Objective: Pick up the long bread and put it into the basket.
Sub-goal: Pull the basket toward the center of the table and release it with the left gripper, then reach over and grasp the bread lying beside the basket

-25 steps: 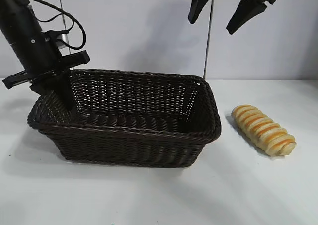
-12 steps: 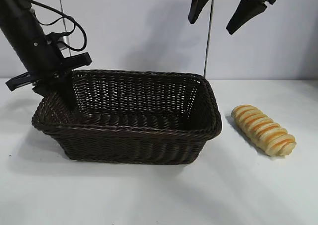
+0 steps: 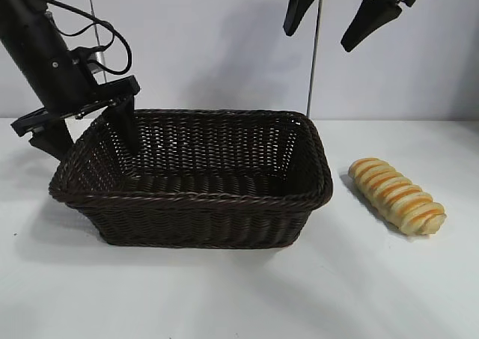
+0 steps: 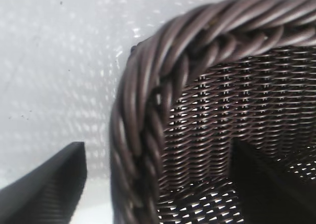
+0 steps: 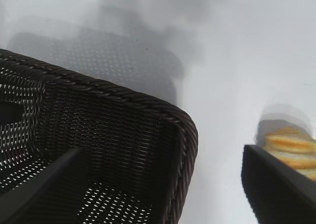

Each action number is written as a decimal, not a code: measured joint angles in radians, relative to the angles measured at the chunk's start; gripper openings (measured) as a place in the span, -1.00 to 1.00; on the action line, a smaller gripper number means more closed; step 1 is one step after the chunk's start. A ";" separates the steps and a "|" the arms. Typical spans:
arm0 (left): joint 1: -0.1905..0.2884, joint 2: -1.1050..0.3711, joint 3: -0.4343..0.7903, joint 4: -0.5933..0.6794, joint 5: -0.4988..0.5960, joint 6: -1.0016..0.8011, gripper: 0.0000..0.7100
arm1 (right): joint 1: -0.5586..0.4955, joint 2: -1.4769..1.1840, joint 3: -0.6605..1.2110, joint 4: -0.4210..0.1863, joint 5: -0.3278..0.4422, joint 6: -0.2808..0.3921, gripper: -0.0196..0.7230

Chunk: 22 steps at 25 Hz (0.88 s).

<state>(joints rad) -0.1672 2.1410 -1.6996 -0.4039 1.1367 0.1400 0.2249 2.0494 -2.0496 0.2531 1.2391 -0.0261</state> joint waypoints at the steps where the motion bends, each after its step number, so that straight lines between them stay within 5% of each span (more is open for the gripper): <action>1: 0.000 -0.008 -0.012 0.010 0.013 0.000 0.72 | 0.000 0.000 0.000 0.000 0.000 0.000 0.70; 14: 0.000 -0.186 -0.076 -0.038 0.089 -0.032 0.73 | 0.000 0.000 0.000 0.001 0.000 0.000 0.70; 22: -0.003 -0.217 -0.044 -0.152 0.036 -0.071 0.72 | 0.000 0.000 0.000 0.001 0.000 0.000 0.70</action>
<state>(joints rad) -0.1699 1.9238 -1.7432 -0.5554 1.1723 0.0689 0.2249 2.0494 -2.0496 0.2542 1.2391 -0.0261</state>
